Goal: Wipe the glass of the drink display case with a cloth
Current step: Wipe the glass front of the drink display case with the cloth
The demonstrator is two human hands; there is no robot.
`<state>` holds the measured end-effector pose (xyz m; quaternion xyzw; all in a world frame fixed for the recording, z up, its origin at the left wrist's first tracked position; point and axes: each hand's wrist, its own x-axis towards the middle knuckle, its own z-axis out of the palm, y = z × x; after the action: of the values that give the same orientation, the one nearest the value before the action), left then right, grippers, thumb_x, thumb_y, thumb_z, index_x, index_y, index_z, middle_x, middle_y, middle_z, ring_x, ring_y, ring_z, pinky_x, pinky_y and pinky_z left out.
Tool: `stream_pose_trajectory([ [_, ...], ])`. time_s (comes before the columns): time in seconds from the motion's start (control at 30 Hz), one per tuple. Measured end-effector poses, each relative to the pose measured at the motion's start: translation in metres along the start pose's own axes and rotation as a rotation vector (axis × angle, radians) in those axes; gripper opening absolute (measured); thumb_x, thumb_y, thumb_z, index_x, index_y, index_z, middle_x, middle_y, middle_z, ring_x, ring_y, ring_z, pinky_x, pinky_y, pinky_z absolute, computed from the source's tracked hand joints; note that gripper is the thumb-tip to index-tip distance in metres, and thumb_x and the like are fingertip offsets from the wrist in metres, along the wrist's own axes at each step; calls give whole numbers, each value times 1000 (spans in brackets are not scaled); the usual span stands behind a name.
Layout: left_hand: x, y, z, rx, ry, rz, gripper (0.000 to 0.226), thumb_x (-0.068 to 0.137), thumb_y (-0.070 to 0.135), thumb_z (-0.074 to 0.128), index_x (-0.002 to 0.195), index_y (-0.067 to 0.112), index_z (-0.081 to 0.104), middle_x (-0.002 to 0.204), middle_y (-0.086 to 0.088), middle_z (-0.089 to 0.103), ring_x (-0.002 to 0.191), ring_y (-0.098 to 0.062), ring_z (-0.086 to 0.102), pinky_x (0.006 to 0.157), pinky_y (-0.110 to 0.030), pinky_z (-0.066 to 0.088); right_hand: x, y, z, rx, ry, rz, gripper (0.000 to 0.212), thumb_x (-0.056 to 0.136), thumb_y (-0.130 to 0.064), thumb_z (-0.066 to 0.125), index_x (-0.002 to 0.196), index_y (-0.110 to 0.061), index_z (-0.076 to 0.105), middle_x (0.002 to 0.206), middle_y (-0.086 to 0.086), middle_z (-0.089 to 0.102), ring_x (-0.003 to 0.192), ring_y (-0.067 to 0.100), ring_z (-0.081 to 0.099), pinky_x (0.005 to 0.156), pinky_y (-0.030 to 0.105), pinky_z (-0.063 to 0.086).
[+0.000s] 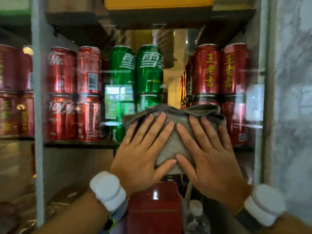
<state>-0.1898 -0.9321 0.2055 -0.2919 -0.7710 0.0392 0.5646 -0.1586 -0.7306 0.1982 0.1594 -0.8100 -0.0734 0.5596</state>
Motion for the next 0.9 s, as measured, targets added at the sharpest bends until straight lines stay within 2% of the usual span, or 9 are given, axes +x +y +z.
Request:
stream_pose_trajectory([
  [0.13, -59, 14, 17, -53, -69, -2, 76, 88, 65, 41, 150, 27, 20, 158, 2, 16, 148, -17, 10, 116, -43, 14, -52, -27, 20, 39, -49, -1, 66, 91, -57, 40, 149, -31, 26, 156, -1, 22, 143, 24, 26, 119, 50, 7],
  [0.27, -86, 15, 21, -86, -129, 3, 77, 87, 66, 44, 149, 27, 21, 157, 4, 19, 148, -14, 8, 116, -38, 13, -73, -40, 26, 78, -117, 12, 66, 88, -58, 42, 148, -33, 29, 154, -2, 27, 140, 24, 31, 115, 54, 15],
  [0.33, -90, 12, 20, -98, -128, 8, 77, 86, 66, 46, 149, 27, 23, 156, 3, 22, 147, -13, 11, 116, -36, 13, -74, -45, 26, 84, -134, 28, 65, 89, -57, 42, 147, -33, 29, 154, -1, 28, 141, 23, 29, 113, 55, 19],
  [0.53, -90, -10, 16, -82, -85, 16, 77, 85, 66, 47, 147, 23, 31, 155, 0, 27, 145, -18, 21, 115, -39, 18, -56, -58, 24, 111, -135, 19, 63, 91, -56, 42, 148, -34, 30, 156, -3, 25, 145, 20, 23, 116, 51, 15],
  [0.63, -91, -35, 10, -43, -55, 6, 79, 84, 66, 48, 147, 22, 30, 155, -2, 27, 146, -19, 20, 116, -41, 15, -35, -76, 25, 143, -147, 20, 63, 92, -56, 43, 149, -34, 28, 158, -4, 25, 147, 19, 18, 118, 51, 13],
  [0.9, -120, -119, -5, 79, -33, -14, 83, 85, 65, 45, 150, 21, 19, 152, -11, 32, 145, -26, 22, 115, -51, 21, 15, -148, 35, 233, -138, -14, 64, 92, -52, 42, 150, -31, 26, 159, -3, 24, 147, 19, 16, 119, 49, 9],
])
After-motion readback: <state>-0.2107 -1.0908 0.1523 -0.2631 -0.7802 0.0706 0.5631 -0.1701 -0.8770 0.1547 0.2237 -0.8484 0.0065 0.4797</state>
